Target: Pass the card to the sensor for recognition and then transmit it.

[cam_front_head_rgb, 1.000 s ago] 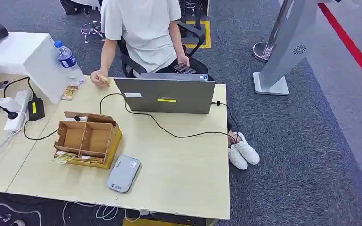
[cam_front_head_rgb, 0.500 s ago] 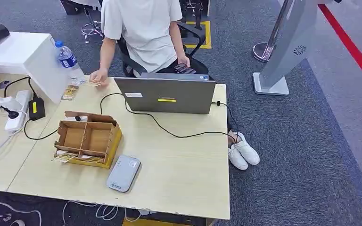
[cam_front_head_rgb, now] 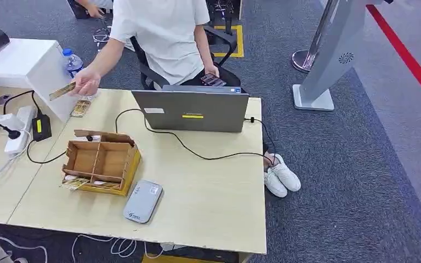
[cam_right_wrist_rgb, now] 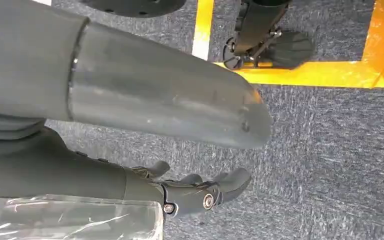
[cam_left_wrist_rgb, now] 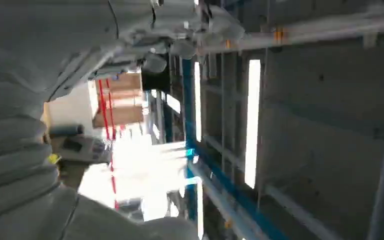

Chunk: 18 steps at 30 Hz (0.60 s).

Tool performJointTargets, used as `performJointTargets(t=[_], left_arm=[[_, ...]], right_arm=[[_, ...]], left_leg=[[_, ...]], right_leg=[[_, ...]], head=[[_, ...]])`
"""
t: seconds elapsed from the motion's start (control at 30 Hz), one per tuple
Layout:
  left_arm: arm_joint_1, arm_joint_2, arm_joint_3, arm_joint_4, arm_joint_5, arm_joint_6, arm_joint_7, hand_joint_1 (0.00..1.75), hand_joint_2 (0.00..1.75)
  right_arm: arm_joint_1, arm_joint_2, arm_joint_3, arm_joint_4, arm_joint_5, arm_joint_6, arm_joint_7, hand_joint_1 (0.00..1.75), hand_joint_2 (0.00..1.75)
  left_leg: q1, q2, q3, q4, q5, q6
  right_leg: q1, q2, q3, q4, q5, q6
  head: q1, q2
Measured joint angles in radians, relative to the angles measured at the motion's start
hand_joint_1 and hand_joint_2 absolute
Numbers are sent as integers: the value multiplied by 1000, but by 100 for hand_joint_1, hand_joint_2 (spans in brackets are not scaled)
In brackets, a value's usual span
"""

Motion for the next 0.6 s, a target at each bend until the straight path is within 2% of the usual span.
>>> performJointTargets(t=[0.03,0.07,0.1,0.13,0.2,0.23,0.27,0.3,0.37,0.4,0.47,0.6], left_arm=[[-4,43,-37,22,-84,30,74,0,175],[-38,123,-112,83,-261,17,216,0,175],[-84,190,-177,142,-438,-5,321,0,175],[-133,234,-238,204,-646,-17,401,0,175],[-188,312,-327,286,-958,-13,428,0,175],[-200,347,-361,317,-1051,-11,432,0,175],[-210,366,-385,339,-1077,-33,455,0,175],[-242,387,-420,375,-1045,-107,516,0,175],[-364,398,-513,486,-1051,-310,639,0,175],[-435,399,-576,577,-1075,-389,690,0,175],[-534,390,-664,729,-1082,-391,738,0,175],[-632,372,-752,922,-1076,-368,760,0,175]], right_arm=[[2,1,0,0,3,3,0,0,0],[3,1,0,0,9,6,2,0,0],[3,1,0,0,12,8,5,0,0],[-1,1,-1,0,14,9,7,0,0],[-7,1,-1,0,16,10,8,0,0],[-7,2,-1,0,18,10,9,0,0],[-5,3,-1,0,19,11,9,0,0],[-3,3,-3,0,21,12,14,0,0],[0,4,-6,0,26,17,21,0,0],[-4,4,-8,0,33,20,24,0,0],[-11,10,-9,0,42,23,32,0,0],[-7,19,-10,0,53,23,36,0,0]], left_leg=[[1,0,0,0,0,-1],[2,-2,-2,1,2,0],[2,-7,-5,1,3,0],[3,-12,-7,0,4,-2],[2,-10,-7,-1,6,-5],[2,-4,-7,-1,6,-5],[2,0,-6,0,6,-5],[2,3,-7,1,6,-5],[3,-2,-13,1,9,-3],[3,-6,-15,1,12,-3],[3,-6,-16,1,13,-3],[2,2,-16,1,13,-3]], right_leg=[[0,0,-4,0,1,0],[1,-1,-5,0,0,0],[2,-6,-5,0,0,0],[2,-11,-5,0,0,0],[2,-9,-3,2,3,-3],[2,-5,-5,3,4,-5],[2,0,-8,2,6,-5],[2,3,-13,2,8,-4],[2,-2,-14,2,8,-4],[2,-6,-13,2,9,-3],[2,-6,-13,2,11,-2],[2,2,-15,3,13,-3]], head=[[-1,0],[-1,0],[-2,0],[-1,0],[0,0],[0,0],[0,0],[-2,0],[-2,0],[0,0],[-1,0],[0,0]])
